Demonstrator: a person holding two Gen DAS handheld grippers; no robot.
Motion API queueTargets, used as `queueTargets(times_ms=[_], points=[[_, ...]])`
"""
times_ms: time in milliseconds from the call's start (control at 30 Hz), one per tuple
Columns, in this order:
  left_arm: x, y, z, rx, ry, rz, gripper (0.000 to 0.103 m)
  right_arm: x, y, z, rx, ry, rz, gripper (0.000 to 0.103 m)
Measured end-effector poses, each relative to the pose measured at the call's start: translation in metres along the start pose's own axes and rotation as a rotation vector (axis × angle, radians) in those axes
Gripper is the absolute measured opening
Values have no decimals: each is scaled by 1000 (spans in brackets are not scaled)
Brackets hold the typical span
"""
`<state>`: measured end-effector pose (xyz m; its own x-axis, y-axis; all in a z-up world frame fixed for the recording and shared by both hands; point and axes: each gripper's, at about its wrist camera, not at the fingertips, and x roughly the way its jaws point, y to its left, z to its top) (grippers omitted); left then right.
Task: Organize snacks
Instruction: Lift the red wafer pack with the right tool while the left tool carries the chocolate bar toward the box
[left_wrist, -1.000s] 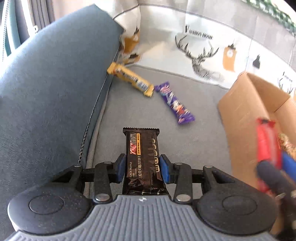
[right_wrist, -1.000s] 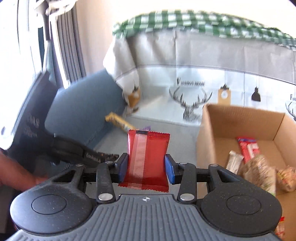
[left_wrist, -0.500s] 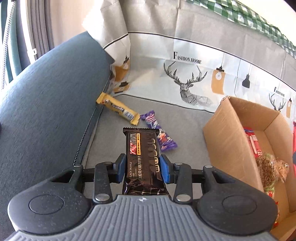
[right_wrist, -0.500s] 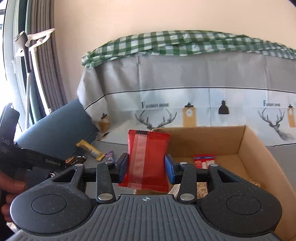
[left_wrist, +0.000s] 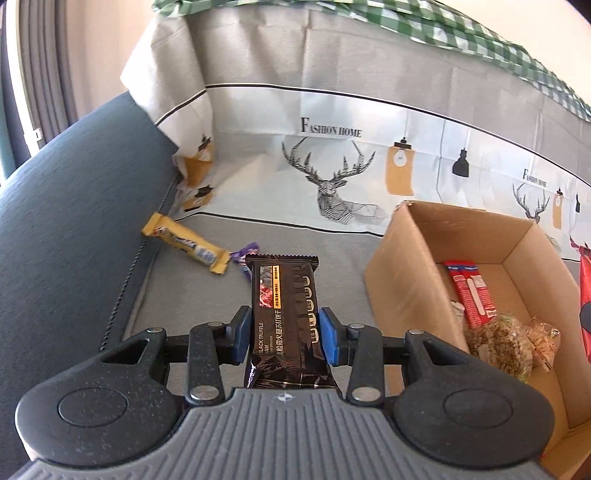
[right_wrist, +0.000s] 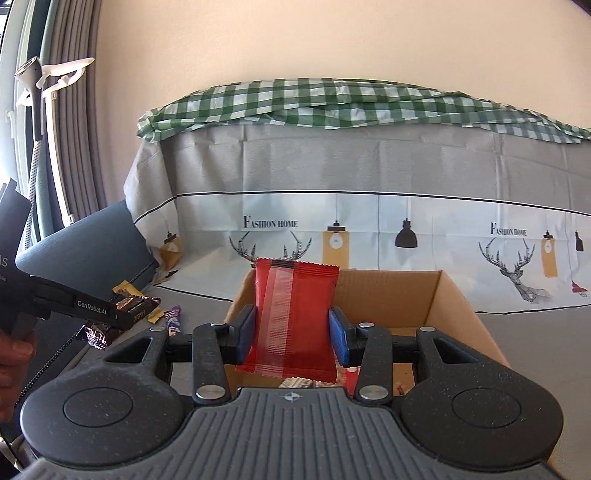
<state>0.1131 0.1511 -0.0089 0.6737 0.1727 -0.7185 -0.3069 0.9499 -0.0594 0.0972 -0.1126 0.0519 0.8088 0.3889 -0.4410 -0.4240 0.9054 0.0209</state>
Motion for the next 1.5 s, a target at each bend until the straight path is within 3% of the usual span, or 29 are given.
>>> queueTargets(times_ms=[200,400,833,1500], points=[[-2,-15,-1,1,-24,-18,43,-4,-15,-1,7,-5,-25,44],[-12,-34,1,5,-108,-32,43,-10,-26,0,27,-29,-44,44],[-30,-80,3,79,-248,-147,43,-9,-38,0,42,-34,-76,44],[-36,-130,-10,176,-288,-324,43,-4,-46,-2,54,-26,-129,44]])
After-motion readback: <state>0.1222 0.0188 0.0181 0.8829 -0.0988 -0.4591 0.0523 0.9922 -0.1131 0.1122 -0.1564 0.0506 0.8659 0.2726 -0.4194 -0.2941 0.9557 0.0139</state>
